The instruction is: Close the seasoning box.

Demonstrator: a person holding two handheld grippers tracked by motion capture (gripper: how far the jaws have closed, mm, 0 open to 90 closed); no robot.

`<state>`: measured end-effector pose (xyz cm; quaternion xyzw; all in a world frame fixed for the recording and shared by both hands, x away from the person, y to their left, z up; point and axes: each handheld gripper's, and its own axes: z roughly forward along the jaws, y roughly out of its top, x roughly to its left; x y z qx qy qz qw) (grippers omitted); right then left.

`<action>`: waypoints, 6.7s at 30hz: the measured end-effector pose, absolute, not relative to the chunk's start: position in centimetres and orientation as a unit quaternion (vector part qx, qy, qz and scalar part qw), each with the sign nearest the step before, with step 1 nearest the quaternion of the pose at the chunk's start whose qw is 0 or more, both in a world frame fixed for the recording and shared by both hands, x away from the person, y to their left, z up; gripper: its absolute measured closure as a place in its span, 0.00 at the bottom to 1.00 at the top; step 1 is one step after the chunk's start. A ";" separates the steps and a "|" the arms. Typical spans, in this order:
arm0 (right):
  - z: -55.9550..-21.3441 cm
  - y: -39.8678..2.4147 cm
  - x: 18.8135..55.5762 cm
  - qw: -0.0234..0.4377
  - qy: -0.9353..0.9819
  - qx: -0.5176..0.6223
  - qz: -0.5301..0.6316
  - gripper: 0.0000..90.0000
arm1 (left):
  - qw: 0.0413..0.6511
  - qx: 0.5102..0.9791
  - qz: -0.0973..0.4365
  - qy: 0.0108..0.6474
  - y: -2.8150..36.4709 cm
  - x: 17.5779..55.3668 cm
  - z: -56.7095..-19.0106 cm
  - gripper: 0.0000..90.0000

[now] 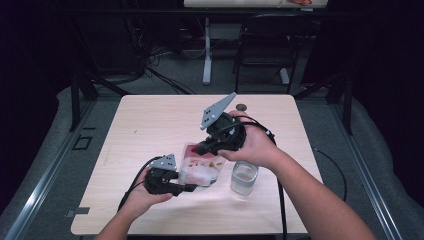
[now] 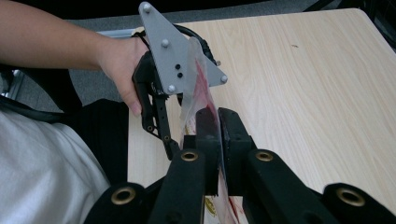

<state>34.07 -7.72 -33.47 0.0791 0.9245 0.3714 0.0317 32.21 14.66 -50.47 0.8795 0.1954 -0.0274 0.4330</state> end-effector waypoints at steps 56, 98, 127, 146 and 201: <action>-39.6 -11.4 34.8 0.015 0.914 0.145 0.379 0.97 | 0.364 0.905 -0.046 0.215 16.1 32.1 -52.7 0.72; -40.4 -14.5 33.9 0.037 0.894 0.173 0.411 0.88 | 0.357 0.907 -0.054 0.215 15.9 32.4 -53.0 0.73; -41.5 -17.0 33.6 0.039 0.866 0.196 0.458 1.00 | 0.352 0.910 -0.047 0.216 17.3 32.3 -49.9 0.75; -42.4 -17.9 32.9 0.046 0.839 0.211 0.499 1.00 | 0.333 0.918 -0.034 0.215 17.3 32.3 -47.9 0.75; -44.0 -20.0 32.5 0.043 0.809 0.246 0.532 1.00 | 0.321 0.924 -0.029 0.207 16.9 32.8 -43.9 0.76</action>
